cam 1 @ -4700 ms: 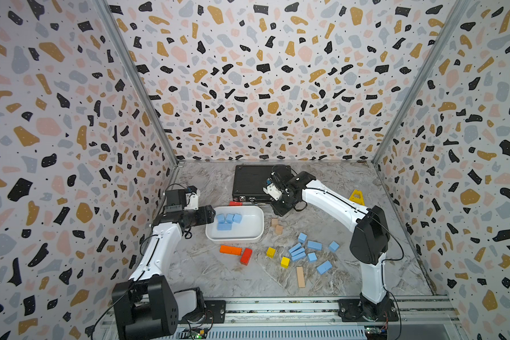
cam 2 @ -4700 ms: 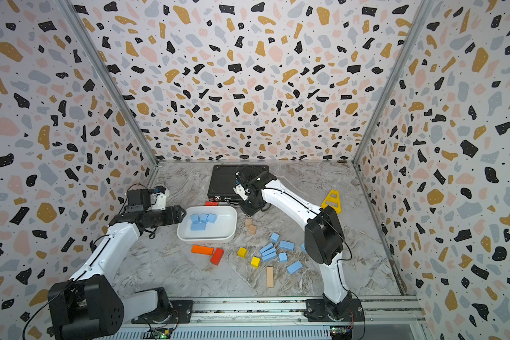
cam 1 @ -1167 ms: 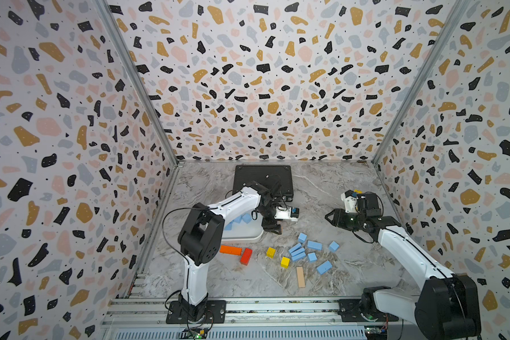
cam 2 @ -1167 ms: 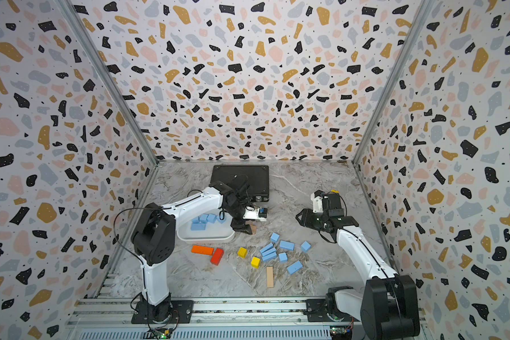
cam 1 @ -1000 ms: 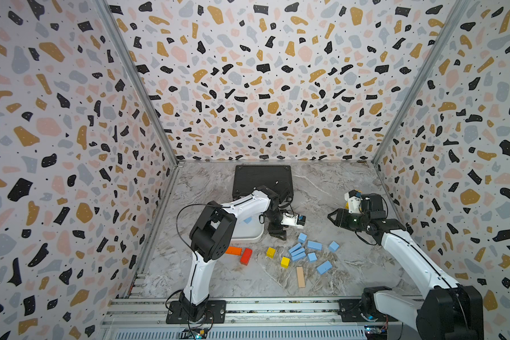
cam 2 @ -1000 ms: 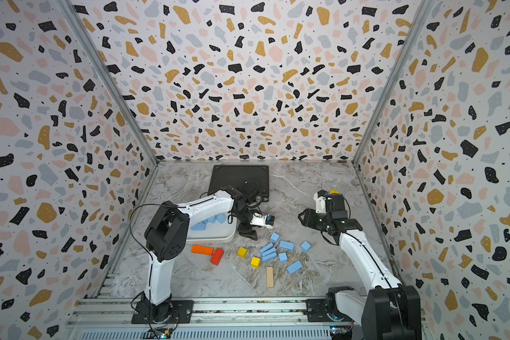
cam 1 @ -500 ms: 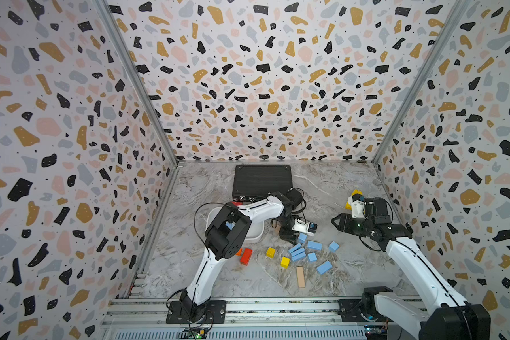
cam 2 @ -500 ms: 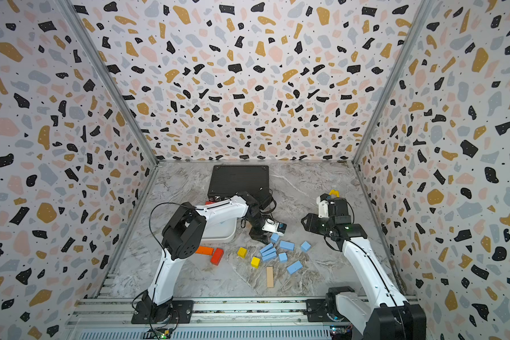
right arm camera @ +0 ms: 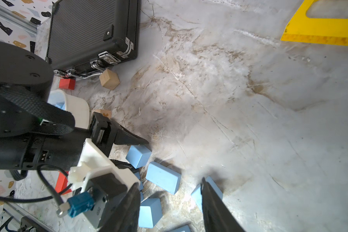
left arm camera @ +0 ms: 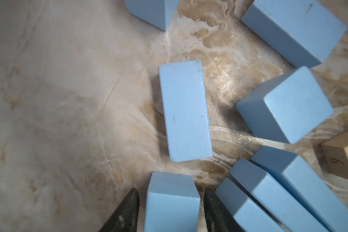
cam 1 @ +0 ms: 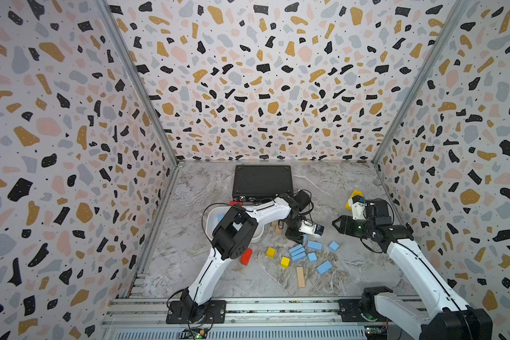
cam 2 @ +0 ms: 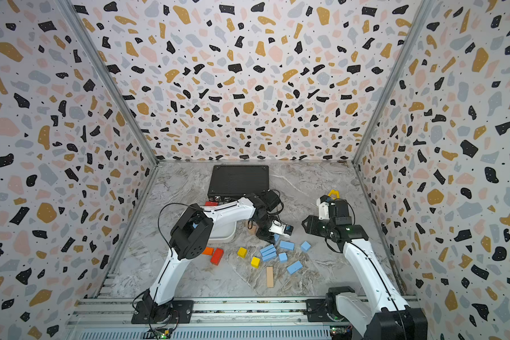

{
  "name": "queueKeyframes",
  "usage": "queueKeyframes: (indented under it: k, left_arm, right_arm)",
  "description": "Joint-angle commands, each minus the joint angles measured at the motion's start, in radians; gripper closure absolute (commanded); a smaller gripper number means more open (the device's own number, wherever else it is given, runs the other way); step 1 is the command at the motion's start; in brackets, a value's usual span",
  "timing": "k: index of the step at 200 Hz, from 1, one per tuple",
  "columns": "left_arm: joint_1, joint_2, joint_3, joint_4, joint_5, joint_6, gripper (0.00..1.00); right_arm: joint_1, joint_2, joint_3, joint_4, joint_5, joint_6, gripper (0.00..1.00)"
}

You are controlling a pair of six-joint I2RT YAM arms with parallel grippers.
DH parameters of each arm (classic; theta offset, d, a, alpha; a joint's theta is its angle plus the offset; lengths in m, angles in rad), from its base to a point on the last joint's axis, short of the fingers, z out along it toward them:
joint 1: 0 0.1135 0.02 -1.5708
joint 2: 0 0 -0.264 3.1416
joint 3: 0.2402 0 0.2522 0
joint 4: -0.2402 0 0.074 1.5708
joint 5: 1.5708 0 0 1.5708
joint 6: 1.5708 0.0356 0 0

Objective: Pick out the blue building blocks
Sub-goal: Pick up the building block from the center of the board.

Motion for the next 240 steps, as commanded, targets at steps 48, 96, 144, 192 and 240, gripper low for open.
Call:
queueKeyframes:
  k: [48, 96, 144, 192, 240]
  left_arm:
    - [-0.009, -0.002, 0.040, -0.053, -0.020, -0.014, 0.73]
    - [-0.005, -0.099, 0.037, -0.111, -0.079, -0.022, 0.75]
    - [0.053, -0.250, 0.022, -0.238, -0.064, -0.094, 0.75]
    - [0.220, -0.416, -0.080, -0.309, -0.055, -0.169, 0.74]
    - [0.406, -0.539, -0.268, -0.277, -0.077, -0.146, 0.74]
  right_arm:
    - [-0.004, -0.045, 0.016, -0.049, 0.023, -0.028, 0.49]
    - [-0.003, -0.060, 0.024, -0.033, -0.001, -0.066, 0.48]
    - [0.006, 0.003, 0.041, 0.054, -0.064, -0.017, 0.48]
    - [0.161, 0.146, 0.064, 0.227, -0.038, 0.059, 0.48]
    - [0.262, 0.283, 0.133, 0.278, -0.023, 0.068, 0.49]
